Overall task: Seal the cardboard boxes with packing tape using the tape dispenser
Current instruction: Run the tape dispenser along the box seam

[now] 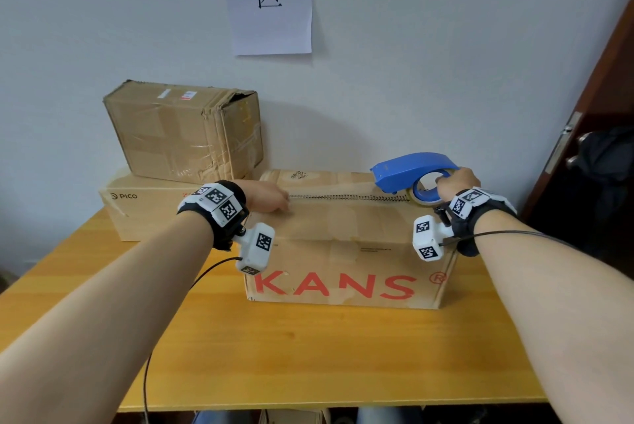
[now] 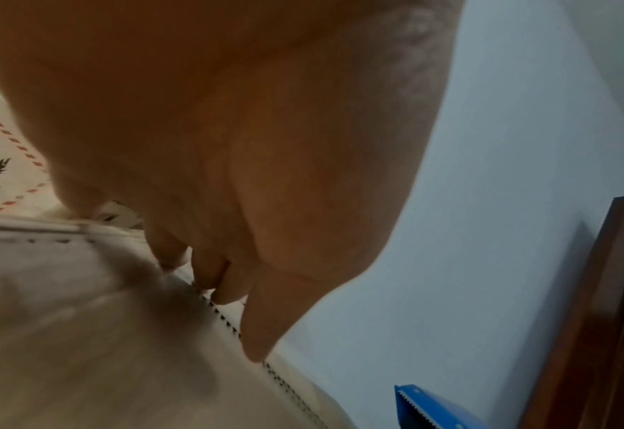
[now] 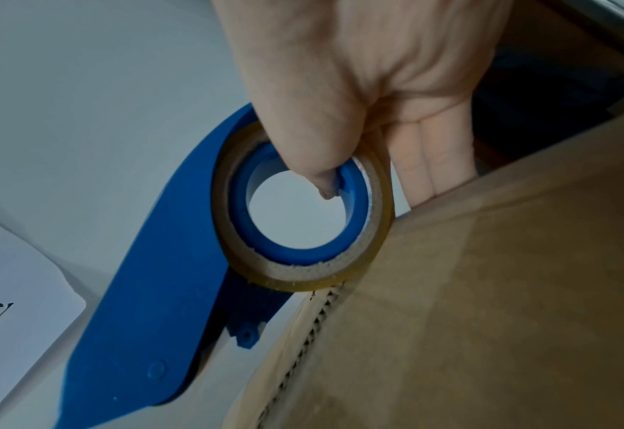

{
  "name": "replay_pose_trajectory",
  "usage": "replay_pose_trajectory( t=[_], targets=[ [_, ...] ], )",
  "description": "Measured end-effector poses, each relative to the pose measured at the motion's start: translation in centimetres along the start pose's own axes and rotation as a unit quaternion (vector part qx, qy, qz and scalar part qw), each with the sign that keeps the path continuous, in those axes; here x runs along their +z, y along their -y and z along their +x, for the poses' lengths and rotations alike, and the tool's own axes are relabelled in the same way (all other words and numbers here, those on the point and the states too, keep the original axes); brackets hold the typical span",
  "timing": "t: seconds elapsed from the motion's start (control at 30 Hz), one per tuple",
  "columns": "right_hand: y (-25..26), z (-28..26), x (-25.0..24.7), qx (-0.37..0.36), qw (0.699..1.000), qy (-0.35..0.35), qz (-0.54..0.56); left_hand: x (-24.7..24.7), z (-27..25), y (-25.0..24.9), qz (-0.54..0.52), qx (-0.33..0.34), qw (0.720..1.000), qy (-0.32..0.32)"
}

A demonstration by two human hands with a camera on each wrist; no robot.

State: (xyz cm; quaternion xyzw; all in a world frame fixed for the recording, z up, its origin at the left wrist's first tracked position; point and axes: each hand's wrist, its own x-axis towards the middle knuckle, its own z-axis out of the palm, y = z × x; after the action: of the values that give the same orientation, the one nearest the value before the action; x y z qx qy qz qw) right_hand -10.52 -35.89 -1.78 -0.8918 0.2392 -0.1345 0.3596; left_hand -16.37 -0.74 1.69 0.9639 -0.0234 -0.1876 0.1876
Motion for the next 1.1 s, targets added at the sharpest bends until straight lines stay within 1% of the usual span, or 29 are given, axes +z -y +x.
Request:
replay_pose_trajectory(
  t=[0.1,0.27,0.37,0.47,0.6,0.67,0.77,0.83,0.9,1.0,1.1],
  targets=[
    [-0.1,-0.1,0.0,-0.005,1.0,0.003,0.003,0.2,0.1,0.0,0.007,0.002,1.0,0.009],
    [0.3,-0.8,0.0,-0.007,1.0,0.008,-0.004,0.7,0.1,-1.0,0.028,-0.001,1.0,-0.003],
    [1.6,-2.0,1.1,-0.013,1.0,0.022,-0.006,1.1,-0.5,-2.4,0.021,0.02,0.999,-0.021],
    [3.2,-3.0,2.6,-0.025,0.999,0.043,-0.005,1.6,-0.5,-3.3,-0.001,0.04,0.999,-0.023],
    [3.8,-3.4,3.2,-0.031,0.998,0.061,0.003,2.6,-0.7,-4.3,0.035,0.072,0.996,-0.026],
    [3.8,-3.4,3.1,-0.03,0.998,0.061,0.01,2.8,-0.6,-4.7,0.043,0.086,0.995,-0.017],
    [3.7,-3.5,2.9,-0.033,0.997,0.066,0.012,3.2,-0.2,-5.1,0.019,0.098,0.995,0.024],
    [3.7,-3.6,2.7,-0.042,0.996,0.071,0.016,3.5,-0.2,-5.7,0.012,0.102,0.994,0.027],
    [3.6,-3.7,2.6,-0.049,0.995,0.077,0.028,3.8,-0.2,-6.6,0.038,0.11,0.993,0.026],
    [3.4,-3.6,2.6,-0.051,0.993,0.097,0.049,4.2,-0.2,-8.0,0.107,0.125,0.986,0.021],
    [3.3,-3.5,2.3,-0.058,0.99,0.112,0.062,4.6,0.2,-8.9,0.155,0.12,0.98,0.017]
  ],
)
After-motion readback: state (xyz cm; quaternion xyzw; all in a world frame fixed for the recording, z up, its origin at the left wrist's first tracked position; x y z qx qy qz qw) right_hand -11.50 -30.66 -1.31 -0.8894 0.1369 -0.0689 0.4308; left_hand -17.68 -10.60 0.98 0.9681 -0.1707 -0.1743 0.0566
